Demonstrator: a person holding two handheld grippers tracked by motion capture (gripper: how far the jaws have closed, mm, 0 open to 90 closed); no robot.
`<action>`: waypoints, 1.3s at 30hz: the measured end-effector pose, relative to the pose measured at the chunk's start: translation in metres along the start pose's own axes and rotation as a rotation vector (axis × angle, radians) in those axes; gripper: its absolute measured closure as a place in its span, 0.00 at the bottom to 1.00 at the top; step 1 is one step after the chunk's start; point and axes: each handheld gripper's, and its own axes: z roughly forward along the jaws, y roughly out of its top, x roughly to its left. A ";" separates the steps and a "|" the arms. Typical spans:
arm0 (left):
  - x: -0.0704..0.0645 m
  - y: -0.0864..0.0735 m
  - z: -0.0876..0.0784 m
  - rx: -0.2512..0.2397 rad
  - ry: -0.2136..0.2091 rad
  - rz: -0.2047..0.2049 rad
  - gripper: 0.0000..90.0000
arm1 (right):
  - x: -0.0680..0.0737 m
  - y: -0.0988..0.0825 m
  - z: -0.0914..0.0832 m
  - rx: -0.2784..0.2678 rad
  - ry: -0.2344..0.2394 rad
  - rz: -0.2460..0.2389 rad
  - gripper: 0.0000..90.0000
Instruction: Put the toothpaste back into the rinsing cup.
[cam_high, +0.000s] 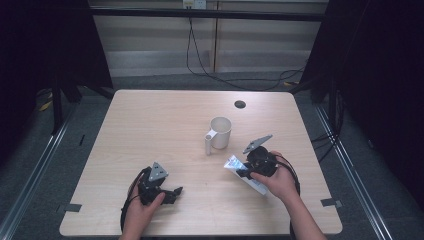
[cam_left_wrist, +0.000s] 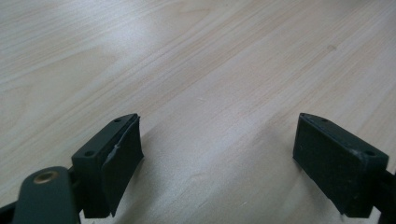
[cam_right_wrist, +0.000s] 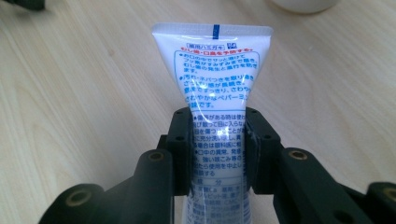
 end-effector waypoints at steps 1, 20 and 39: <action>0.000 0.000 0.000 0.001 0.000 0.001 0.17 | -0.001 -0.001 -0.003 -0.030 0.007 0.009 0.75; 0.000 0.000 0.000 0.001 0.000 0.001 0.17 | -0.005 0.003 -0.027 -0.227 0.031 0.080 0.76; 0.000 0.000 0.000 0.001 0.000 0.001 0.17 | -0.010 0.017 -0.051 -0.339 0.024 0.110 0.76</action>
